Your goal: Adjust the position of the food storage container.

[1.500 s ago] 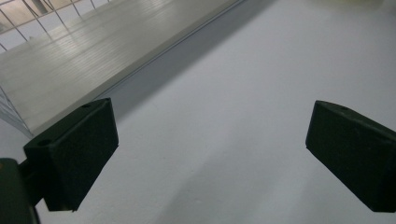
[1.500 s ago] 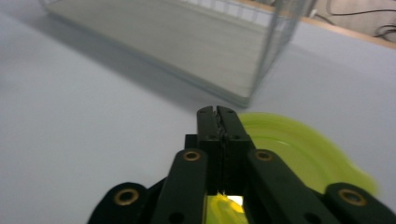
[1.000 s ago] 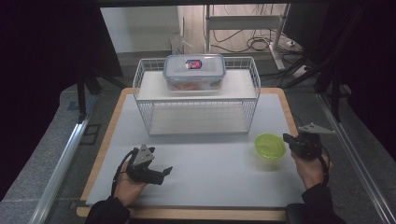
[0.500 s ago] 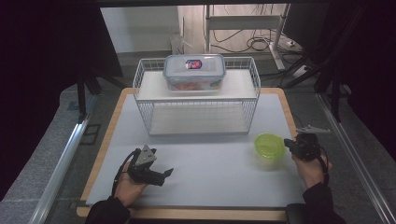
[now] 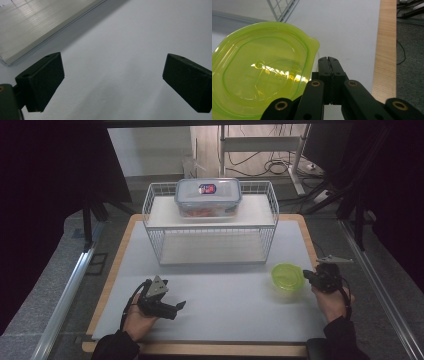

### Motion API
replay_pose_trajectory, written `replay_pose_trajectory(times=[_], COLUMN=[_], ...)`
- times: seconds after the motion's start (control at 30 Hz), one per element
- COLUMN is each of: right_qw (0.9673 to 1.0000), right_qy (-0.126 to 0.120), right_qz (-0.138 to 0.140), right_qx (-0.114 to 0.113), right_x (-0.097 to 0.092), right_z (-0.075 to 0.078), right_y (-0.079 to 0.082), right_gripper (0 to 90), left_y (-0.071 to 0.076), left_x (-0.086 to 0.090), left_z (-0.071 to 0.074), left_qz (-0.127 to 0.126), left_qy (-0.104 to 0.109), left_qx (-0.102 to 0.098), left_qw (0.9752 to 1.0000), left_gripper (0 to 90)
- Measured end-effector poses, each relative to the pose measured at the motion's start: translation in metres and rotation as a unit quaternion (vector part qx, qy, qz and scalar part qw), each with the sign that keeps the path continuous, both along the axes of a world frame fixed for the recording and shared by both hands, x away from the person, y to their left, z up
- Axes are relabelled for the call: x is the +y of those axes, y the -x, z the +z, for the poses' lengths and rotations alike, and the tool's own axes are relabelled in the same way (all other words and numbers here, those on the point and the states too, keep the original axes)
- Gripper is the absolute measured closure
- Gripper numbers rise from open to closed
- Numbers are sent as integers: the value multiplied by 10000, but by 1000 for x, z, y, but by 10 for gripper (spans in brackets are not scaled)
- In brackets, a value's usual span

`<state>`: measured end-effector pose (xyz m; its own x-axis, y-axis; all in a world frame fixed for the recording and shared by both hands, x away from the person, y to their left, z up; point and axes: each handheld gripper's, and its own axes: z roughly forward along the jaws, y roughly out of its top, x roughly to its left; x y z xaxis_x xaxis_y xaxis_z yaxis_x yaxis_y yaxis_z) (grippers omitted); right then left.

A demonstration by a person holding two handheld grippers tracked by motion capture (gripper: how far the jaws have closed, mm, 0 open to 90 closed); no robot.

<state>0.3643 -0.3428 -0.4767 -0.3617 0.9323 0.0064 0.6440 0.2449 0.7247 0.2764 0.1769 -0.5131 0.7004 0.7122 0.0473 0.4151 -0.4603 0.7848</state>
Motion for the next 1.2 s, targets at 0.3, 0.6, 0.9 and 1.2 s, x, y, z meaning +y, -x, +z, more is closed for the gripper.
replay_pose_trajectory(times=[0.3,0.6,0.9,1.2], right_qw=[9998,9991,9971,9976], right_qy=[-71,-164,-255,-194], right_qz=[154,380,685,571], right_qx=[66,135,190,329], right_x=[10,25,44,27], right_z=[0,-1,-3,-7], right_y=[2,5,8,6], right_gripper=[899,899,898,898], left_y=[0,-1,-1,-1], left_x=[-1,-2,-3,-3], left_z=[-1,-1,-2,-2], left_qz=[-7,-39,-44,-50], left_qy=[-17,-42,-27,-28], left_qx=[33,33,58,65], left_qw=[10000,10000,10000,10000], left_gripper=[37,38,39,39])
